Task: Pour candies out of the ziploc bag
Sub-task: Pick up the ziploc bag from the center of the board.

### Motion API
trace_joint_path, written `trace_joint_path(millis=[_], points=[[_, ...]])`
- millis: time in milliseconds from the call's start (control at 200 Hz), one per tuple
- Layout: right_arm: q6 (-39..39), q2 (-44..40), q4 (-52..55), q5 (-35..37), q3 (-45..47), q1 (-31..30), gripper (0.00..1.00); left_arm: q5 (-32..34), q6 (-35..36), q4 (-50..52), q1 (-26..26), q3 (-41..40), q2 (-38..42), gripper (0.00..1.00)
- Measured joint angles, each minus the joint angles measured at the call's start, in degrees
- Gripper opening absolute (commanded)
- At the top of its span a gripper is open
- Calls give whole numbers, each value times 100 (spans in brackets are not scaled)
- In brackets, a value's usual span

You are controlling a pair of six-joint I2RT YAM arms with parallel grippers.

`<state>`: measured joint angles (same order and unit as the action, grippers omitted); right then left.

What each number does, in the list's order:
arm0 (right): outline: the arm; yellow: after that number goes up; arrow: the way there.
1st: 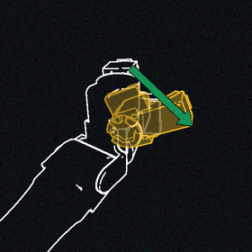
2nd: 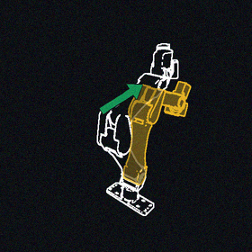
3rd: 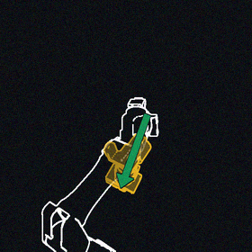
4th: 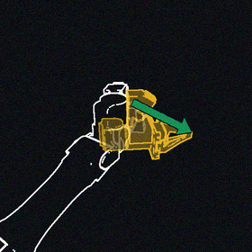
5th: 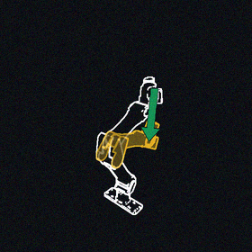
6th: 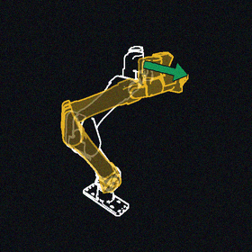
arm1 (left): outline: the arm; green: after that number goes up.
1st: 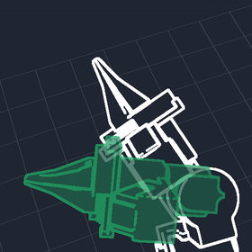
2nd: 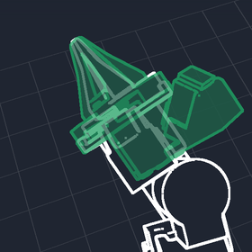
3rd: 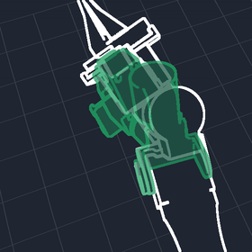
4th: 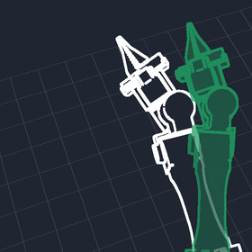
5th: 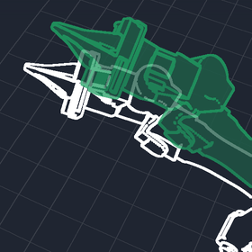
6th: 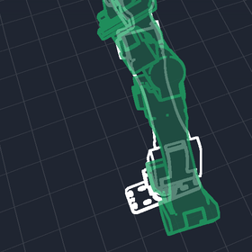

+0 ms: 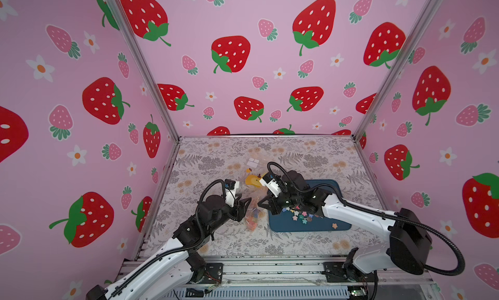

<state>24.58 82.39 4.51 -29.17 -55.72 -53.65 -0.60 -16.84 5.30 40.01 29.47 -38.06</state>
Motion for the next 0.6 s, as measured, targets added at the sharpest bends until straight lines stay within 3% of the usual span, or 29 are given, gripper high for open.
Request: trace_joint_path(millis=[145,300,600], points=[[304,2,68,-181,-55,345,0,-356,208,101,48,-155,341,45],[614,0,74,-245,-55,702,0,-369,385,278,422,-188,166,46],[898,-2,59,-199,-39,935,0,920,192,90,1921,-374,-866,55]])
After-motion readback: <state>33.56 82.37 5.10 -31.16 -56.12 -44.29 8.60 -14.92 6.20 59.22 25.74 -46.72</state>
